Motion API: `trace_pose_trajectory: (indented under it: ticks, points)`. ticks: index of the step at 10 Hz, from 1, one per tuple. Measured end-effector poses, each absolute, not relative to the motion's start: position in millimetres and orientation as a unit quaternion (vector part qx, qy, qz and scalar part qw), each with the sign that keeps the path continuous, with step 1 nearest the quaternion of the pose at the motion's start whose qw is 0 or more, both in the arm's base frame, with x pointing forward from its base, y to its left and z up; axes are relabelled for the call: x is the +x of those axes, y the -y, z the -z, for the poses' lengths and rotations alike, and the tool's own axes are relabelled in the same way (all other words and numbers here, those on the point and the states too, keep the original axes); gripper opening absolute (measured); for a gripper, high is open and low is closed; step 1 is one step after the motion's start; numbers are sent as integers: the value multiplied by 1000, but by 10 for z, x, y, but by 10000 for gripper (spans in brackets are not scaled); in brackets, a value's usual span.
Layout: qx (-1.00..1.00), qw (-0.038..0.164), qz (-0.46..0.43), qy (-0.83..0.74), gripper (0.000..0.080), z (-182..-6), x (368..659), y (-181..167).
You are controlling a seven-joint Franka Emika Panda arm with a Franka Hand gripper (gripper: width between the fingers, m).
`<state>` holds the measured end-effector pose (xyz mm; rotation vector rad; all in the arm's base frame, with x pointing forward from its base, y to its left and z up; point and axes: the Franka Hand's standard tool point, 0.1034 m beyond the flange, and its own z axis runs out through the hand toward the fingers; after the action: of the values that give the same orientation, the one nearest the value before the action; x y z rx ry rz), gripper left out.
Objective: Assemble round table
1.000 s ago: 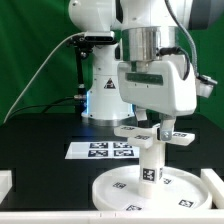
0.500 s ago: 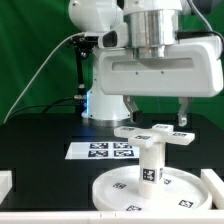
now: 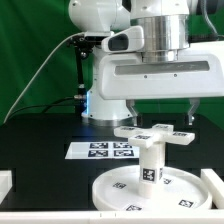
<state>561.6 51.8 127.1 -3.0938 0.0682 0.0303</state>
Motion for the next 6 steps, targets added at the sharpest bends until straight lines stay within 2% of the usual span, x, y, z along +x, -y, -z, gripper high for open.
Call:
trace_pose_trajectory:
  ticks: [1,2,4,6]
  points:
    - [-998,8,-12,65,649,-1300,5639,-501]
    - [-994,3,-3,112,649,-1293,5647,-494]
    - [-993,5,8,115,649,-1273,5634,-417]
    - [-997,16,4,74,649,-1209,5624,-375]
